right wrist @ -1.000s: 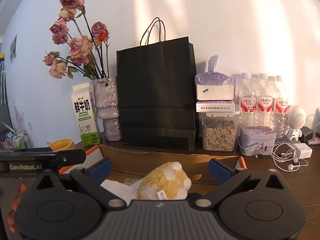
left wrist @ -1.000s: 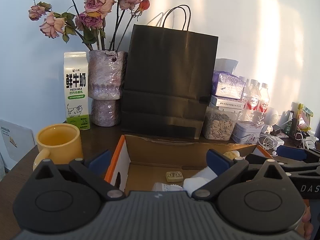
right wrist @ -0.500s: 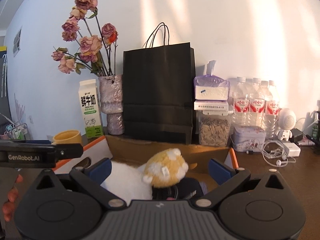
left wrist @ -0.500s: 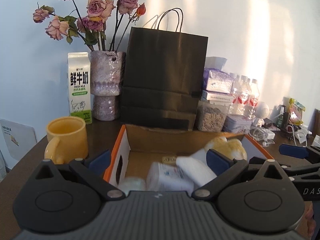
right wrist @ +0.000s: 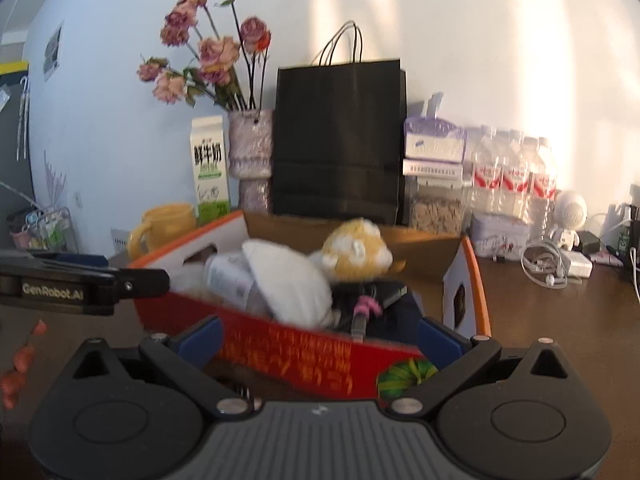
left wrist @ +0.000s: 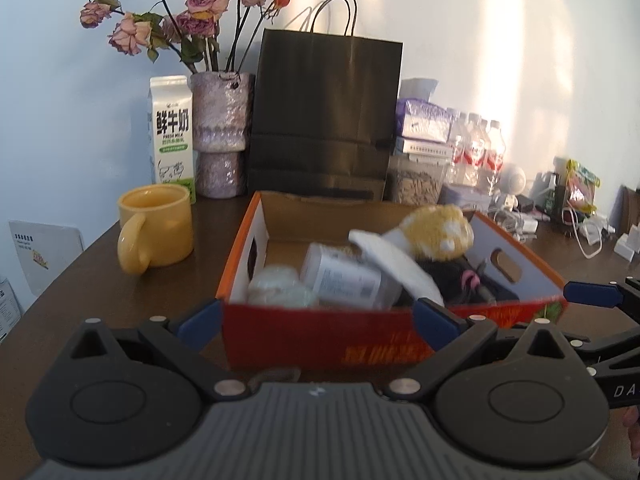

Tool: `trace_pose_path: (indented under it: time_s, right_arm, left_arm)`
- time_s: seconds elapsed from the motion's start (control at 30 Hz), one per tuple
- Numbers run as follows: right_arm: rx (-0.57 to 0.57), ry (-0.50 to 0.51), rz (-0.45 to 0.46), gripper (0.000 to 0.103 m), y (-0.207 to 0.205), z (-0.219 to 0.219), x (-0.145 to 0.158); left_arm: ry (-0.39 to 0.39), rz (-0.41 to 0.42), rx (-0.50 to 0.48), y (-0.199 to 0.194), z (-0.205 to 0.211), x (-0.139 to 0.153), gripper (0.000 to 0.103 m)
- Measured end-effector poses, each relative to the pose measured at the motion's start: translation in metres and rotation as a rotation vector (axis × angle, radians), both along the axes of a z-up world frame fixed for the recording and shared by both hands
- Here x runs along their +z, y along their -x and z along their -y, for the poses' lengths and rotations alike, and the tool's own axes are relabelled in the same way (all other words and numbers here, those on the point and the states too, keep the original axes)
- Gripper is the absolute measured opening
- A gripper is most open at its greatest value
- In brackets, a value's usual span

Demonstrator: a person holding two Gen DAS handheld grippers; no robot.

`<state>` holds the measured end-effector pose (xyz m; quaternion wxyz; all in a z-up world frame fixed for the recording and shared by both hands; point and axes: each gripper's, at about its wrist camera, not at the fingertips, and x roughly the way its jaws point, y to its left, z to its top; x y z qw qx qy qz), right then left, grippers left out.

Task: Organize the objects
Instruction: 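Withdraw both tools from the box toward the white bottle caps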

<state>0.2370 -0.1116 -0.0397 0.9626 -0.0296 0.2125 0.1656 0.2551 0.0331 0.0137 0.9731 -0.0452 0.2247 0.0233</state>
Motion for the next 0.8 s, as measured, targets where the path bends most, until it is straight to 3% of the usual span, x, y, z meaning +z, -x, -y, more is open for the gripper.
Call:
trace_pose_path:
  time_s: [0.53,0.8]
  right_arm:
    - [-0.004,0.131,-0.185,0.103,0.012,0.005,-0.047]
    - [0.020,0.115,-0.231,0.103,-0.004,0.002,-0.056]
  left_arm:
    - [-0.015,-0.086,0.013,0.038,-0.009,-0.022,0.103]
    - [-0.016,-0.087,0.026,0.046,-0.011,-0.020,0.103]
